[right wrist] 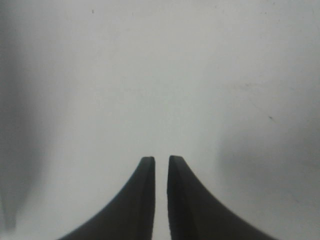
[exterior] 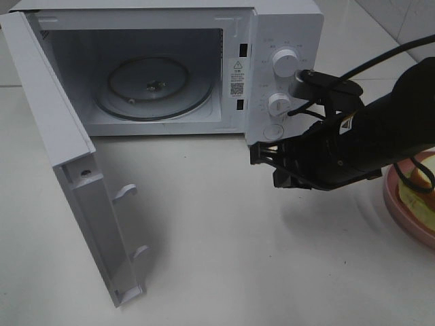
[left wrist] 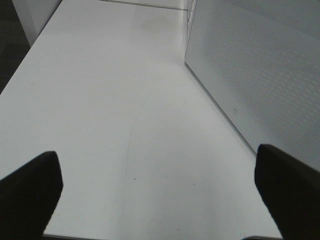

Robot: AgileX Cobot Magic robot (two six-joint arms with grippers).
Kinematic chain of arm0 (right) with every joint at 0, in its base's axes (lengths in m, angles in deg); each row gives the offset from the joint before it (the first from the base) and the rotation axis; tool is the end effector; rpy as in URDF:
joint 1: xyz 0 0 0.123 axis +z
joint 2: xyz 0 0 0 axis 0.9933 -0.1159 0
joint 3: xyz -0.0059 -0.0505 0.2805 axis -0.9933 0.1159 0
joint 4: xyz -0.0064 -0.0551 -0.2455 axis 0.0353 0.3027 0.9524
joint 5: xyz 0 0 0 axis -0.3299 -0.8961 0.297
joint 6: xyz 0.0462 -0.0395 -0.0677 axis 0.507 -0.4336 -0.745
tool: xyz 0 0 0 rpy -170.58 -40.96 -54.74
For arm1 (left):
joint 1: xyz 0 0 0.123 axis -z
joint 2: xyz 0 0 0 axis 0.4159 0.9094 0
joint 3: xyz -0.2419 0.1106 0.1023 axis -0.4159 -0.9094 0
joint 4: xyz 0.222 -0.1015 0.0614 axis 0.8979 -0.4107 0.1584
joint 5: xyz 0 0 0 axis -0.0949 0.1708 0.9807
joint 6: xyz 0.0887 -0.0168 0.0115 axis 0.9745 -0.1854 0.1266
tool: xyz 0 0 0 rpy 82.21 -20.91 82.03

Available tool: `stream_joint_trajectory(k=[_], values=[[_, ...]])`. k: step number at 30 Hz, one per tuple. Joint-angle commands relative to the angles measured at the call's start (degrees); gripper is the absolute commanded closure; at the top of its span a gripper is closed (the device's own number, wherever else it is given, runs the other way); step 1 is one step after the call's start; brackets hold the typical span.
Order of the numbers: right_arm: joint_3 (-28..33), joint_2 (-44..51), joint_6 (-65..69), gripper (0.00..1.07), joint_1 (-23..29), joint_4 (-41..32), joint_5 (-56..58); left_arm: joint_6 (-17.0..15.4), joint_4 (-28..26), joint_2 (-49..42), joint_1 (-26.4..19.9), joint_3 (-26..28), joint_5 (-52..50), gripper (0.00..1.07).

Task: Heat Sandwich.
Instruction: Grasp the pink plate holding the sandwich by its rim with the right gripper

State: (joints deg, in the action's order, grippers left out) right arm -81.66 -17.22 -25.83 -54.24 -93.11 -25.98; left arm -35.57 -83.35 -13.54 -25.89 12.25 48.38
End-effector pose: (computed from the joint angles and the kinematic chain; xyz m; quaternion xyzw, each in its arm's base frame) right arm 0.2501 0.1436 0.1787 -0.0229 0.9440 0.1722 0.2806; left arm -0.0086 -0.0002 0.2799 -0.0533 0.8522 -0.0206 0.5201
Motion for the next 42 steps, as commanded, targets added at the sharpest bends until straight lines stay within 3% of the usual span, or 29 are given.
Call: stream_joint_trajectory(k=[1, 10, 15, 19, 21, 22, 26, 42], values=[[-0.23, 1.49, -2.06, 0.97, -0.29, 5.33, 5.21, -0.17, 0.00, -1.32, 0.29, 0.00, -0.63, 0.09], [-0.23, 5.90, -4.47, 0.91, -0.97, 11.12, 16.56, -0.17, 0.00, -1.32, 0.29, 0.00, -0.63, 0.09], [-0.23, 8.48, -5.33, 0.76, -4.01, 11.57, 21.31, -0.17, 0.00, -1.32, 0.29, 0.00, -0.63, 0.09], [-0.23, 10.37, -7.22, 0.45, -6.59, 16.04, 24.35, -0.17, 0.00, -1.32, 0.29, 0.00, -0.63, 0.09], [-0.23, 10.49, -7.22, 0.39, -7.05, 16.79, 24.81, -0.17, 0.00, -1.32, 0.29, 0.00, -0.63, 0.09], [-0.23, 10.71, -7.22, 0.25, -8.19, 18.11, 25.84, -0.17, 0.00, -1.32, 0.29, 0.00, -0.63, 0.09], [-0.23, 10.71, -9.11, 0.10, -11.17, 19.08, 27.73, -0.17, 0.00, -1.26, 0.29, 0.00, -0.63, 0.09], [-0.23, 6.02, -10.03, 0.13, -20.80, 22.40, 28.65, -0.17, 0.00, -1.26, 0.29, 0.00, -0.63, 0.09]])
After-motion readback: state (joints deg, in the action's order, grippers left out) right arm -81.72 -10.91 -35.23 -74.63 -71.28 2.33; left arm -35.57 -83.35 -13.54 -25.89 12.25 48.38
